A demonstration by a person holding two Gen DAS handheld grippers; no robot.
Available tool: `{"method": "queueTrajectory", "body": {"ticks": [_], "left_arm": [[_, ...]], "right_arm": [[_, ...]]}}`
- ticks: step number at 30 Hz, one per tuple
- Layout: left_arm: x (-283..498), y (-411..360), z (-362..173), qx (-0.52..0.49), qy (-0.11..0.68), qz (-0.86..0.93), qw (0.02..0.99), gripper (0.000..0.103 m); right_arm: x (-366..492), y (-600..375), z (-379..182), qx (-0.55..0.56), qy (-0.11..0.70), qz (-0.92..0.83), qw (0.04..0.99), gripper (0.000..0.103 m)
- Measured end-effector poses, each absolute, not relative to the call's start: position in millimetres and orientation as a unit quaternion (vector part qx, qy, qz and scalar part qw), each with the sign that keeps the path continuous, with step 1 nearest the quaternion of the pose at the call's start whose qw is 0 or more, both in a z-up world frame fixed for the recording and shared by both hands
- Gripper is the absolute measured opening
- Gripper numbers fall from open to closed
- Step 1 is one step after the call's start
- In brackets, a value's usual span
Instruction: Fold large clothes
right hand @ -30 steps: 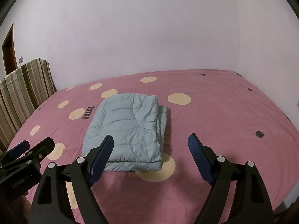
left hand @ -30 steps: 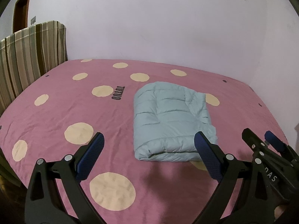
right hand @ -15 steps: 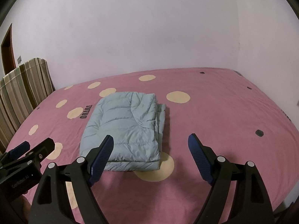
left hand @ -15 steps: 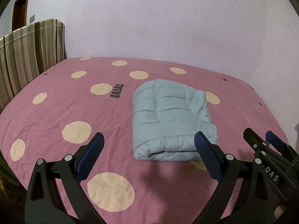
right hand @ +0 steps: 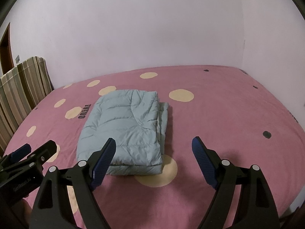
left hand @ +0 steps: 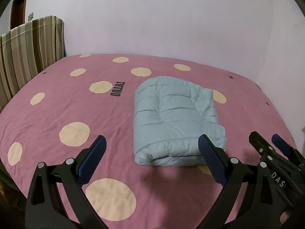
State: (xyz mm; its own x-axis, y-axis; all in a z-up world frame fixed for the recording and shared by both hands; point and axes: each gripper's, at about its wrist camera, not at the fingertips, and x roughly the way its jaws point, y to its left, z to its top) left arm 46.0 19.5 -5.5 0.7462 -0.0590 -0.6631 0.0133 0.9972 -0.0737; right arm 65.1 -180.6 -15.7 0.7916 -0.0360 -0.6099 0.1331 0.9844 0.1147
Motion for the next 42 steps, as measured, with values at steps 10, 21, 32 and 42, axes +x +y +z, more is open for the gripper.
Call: {"method": "queueTrajectory", "body": {"ticks": [10, 21, 32, 42], "left_arm": [[70, 17, -3, -0.031, 0.362, -0.033, 0.931, 0.097], [98, 13, -9, -0.027, 0.371, -0.035, 0.927, 0.097], [112, 8, -18, -0.026, 0.378, -0.039, 0.925, 0.097], [118, 6, -23, -0.026, 0.375, -0.048, 0.925, 0.097]], "right_arm": [[84, -178, -13, 0.069, 0.328, -0.047, 0.941, 0.081], [106, -178, -21, 0.072, 0.342, -0.056, 0.935, 0.081], [120, -179, -32, 0.073, 0.357, -0.058, 0.929, 0.081], [127, -181, -42, 0.075, 0.368, -0.058, 0.925, 0.081]]}}
